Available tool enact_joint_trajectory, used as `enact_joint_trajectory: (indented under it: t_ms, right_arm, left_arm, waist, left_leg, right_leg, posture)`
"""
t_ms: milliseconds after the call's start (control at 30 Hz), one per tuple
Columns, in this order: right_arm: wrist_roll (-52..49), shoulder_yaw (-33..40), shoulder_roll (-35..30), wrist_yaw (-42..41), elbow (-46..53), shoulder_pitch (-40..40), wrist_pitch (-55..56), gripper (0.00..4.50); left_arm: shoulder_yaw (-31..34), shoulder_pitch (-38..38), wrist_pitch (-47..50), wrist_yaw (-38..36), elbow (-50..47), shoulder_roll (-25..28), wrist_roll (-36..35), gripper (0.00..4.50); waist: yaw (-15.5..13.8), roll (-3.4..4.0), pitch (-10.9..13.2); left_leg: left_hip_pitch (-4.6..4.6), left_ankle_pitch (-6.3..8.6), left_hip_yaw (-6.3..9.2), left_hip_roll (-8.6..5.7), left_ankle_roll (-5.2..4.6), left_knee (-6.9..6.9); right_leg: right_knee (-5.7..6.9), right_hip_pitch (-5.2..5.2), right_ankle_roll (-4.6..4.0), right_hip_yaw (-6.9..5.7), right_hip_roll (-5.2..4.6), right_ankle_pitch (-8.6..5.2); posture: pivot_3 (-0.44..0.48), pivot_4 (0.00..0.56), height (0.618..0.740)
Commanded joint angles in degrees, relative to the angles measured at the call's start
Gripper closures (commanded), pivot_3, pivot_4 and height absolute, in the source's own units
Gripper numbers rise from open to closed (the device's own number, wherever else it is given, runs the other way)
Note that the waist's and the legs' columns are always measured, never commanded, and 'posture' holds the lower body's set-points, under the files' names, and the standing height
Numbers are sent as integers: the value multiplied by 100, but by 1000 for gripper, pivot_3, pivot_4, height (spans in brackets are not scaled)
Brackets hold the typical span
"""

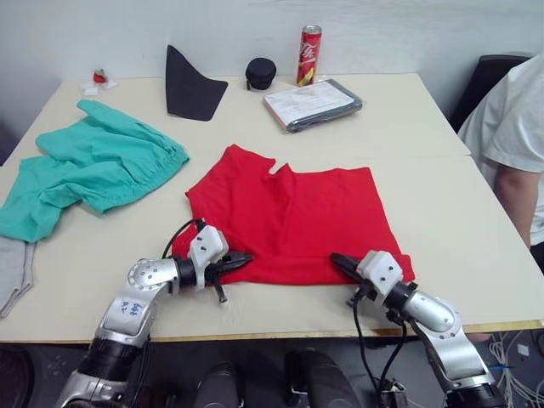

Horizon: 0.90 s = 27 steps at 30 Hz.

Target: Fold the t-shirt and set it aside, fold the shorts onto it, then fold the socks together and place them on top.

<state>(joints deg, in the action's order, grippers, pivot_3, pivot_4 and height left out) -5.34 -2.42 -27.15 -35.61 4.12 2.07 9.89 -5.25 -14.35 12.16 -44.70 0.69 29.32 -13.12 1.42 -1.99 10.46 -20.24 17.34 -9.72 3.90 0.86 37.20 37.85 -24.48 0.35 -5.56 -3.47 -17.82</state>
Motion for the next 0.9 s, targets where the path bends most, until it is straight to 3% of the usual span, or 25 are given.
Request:
enact_joint_trajectory:
  t_ms: [33, 167, 367, 400, 500, 700, 767, 900]
  right_arm:
    - [-371, 690, -280, -93, -203, 322, 239, 4472]
    - [-864, 1557, -683, -265, -358, 651, 289, 4472]
    - [-1661, 2351, -1177, -861, 60, 1070, -53, 4472]
    - [-1835, 2372, -1330, -1118, 338, 1217, -183, 4497]
    - [-1856, 2201, -1838, -1859, 870, 1574, -279, 3897]
    - [-1063, 1714, -2161, -2111, 970, 1555, -98, 1841]
    - [-697, 1470, -2204, -2068, 793, 1415, -67, 1805]
    - [-198, 1134, -2192, -1928, 321, 983, -33, 1805]
  left_arm:
    - [285, 65, -421, 38, 295, 152, 135, 4500]
    - [870, 178, -1029, -464, 650, 346, -356, 4500]
    - [1703, 438, -997, -1282, 38, 1096, -1074, 4500]
    - [1803, 581, -859, -1447, -247, 1278, -1220, 4326]
    - [1888, 1165, -830, -1979, -928, 1782, -1302, 3628]
    - [1727, 1968, -1533, -1962, -1062, 1886, -602, 1706]
    - [1552, 2004, -1809, -1772, -910, 1829, -188, 1055]
    - [1332, 1748, -1933, -1223, -519, 1657, 385, 1055]
  waist:
    - [-3, 0, 0]
    - [4, 0, 0]
    - [29, 6, 4]
    - [28, 9, 6]
    - [24, 21, 13]
    - [2, 19, 15]
    - [-8, 20, 15]
    - [-12, 17, 15]
  left_leg:
    - [0, 0, 0, -1, 0, -2]
    - [0, 2, -3, -2, -4, -1]
    - [5, 0, -3, 9, 2, -9]
    - [4, 0, -2, 9, 2, -12]
    - [3, 3, -2, 10, 5, -16]
    - [1, 26, -1, 6, -33, -11]
    - [-1, 29, -2, 5, -35, -12]
    - [-3, 30, -2, 4, -39, -12]
  right_leg:
    - [0, 0, 0, 0, 0, 0]
    - [-3, 2, 1, 0, -4, 0]
    - [0, -1, -1, -4, 5, -2]
    - [-1, -2, -3, -4, 5, -3]
    - [-6, -2, 0, -4, 4, -6]
    - [-19, 2, 5, -3, 1, -7]
    - [-22, 1, 5, -3, 1, -7]
    - [-27, 0, 4, -3, 0, -7]
  posture:
    - [0, 150, 740]
    - [0, 150, 740]
    - [0, 150, 740]
    - [0, 150, 740]
    - [0, 150, 740]
    - [0, 150, 740]
    - [0, 150, 740]
    - [0, 150, 740]
